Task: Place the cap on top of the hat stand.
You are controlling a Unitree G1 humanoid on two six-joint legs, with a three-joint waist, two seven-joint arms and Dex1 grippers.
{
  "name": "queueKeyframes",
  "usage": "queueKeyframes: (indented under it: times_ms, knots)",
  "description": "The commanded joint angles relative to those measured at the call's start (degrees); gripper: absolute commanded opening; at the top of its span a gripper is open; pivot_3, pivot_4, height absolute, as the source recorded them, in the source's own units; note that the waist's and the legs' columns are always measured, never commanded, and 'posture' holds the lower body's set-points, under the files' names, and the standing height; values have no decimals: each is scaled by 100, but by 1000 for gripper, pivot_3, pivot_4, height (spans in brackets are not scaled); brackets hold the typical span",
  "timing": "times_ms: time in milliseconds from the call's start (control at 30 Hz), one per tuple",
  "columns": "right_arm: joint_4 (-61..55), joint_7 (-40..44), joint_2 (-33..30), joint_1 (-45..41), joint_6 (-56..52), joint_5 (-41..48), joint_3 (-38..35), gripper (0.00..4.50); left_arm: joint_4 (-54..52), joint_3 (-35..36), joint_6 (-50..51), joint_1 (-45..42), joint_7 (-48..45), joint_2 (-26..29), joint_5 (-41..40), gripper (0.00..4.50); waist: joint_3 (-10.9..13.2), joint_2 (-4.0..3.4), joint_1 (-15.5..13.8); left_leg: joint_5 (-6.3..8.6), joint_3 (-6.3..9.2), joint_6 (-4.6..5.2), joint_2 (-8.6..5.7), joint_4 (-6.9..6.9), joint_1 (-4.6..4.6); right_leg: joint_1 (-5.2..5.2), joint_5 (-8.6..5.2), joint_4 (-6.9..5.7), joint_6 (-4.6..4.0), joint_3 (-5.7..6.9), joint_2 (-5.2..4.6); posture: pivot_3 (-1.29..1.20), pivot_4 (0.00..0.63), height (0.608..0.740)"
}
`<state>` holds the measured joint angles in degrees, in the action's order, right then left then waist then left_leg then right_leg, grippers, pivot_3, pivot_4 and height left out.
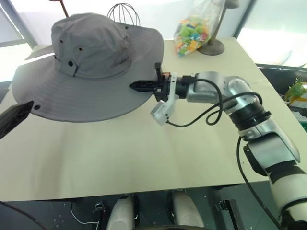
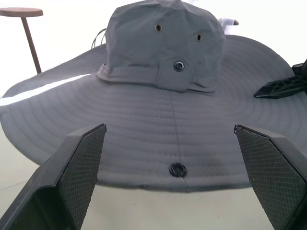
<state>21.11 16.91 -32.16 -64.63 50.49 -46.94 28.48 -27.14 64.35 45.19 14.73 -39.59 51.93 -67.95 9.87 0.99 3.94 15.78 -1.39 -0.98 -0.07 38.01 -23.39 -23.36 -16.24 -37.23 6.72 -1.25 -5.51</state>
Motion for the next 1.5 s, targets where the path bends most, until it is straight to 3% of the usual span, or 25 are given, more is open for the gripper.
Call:
queueKeyframes:
  times_ms: [33, 167, 267, 467, 500, 800, 1000, 1200, 1267, 1333, 1500]
  knots:
    - [-92, 45, -151, -90, 64, -65, -60, 78, -37, 16, -145, -67, -24, 65, 77, 4500, 0, 2, -4, 0, 0, 0, 0, 0, 0, 0, 0, 0, 0, 0, -1, 0, 150, 739]
    - [19, 219, -207, -97, 58, 254, -172, 78, -45, 50, -138, -58, -46, 60, 68, 4500, 0, 1, 3, 0, 0, 0, 1, 0, 0, -1, 0, 0, 0, 0, 0, 0, 150, 739]
    - [226, 400, -193, -47, 0, 544, -189, 945, -81, 50, -147, -34, -38, 33, 55, 4500, 0, 1, 6, 0, 0, -1, 1, 0, 0, -1, 0, 0, 0, 0, 0, 0, 150, 739]
    - [285, 439, -156, 59, -134, 675, -228, 4121, -170, 101, -128, 25, -5, -2, -34, 4500, 0, 1, 0, 0, 0, 0, 1, 0, 0, 0, 0, 0, 0, 0, -3, 0, 150, 739]
    - [276, 404, -164, 71, -148, 641, -235, 4478, -179, 108, -121, 20, 9, 4, -56, 4500, 0, 1, -2, 0, 0, 0, 1, 0, 0, 0, 0, 0, 0, 0, -3, 0, 150, 739]
    - [-123, 422, -593, 503, -174, 821, -497, 4478, -181, 38, -118, -23, 36, 64, -172, 4500, 0, 1, -16, 0, 0, 0, -1, 0, 0, 1, 0, 1, 0, 0, -4, 0, 150, 739]
    - [-806, 742, -1234, 1155, -121, 1628, -988, 4478, -45, -360, -168, -276, 40, 131, -26, 4500, 0, 2, -62, 8, -1, 14, -1, 2, 0, 5, 0, 4, 0, 0, -3, 0, 150, 739]
    - [-1358, 1789, -2168, 1845, -257, 3312, -1377, 4478, 364, -360, -198, -313, -232, 287, 318, 4500, 1, 2, -92, 13, -1, 25, 0, 2, 2, 7, 0, 4, 0, 0, -2, 0, 150, 739]
    - [-1520, 2322, -2520, 2083, -788, 4164, -1583, 4478, 698, -261, -244, -280, -435, 395, 552, 4500, 1, 1, -135, 14, -2, 26, 0, 2, 2, 8, 0, 6, 0, 0, -3, 0, 150, 739]
    - [-1769, 3042, -2755, 2280, -2087, 5468, -1884, 4478, 1016, -144, -284, -243, -662, 510, 747, 4500, 1, 1, -144, 14, -4, 28, 0, 2, 5, 12, 0, 7, 0, 1, -3, 0, 150, 739]
    - [-1867, 4409, -3122, 2179, -5096, 7640, -2604, 4478, 1588, -19, -427, -108, -1191, 685, 1221, 4500, 1, 1, -149, 16, -3, 31, 6, 3, 8, 16, 0, 8, -1, 2, -8, 0, 150, 739]
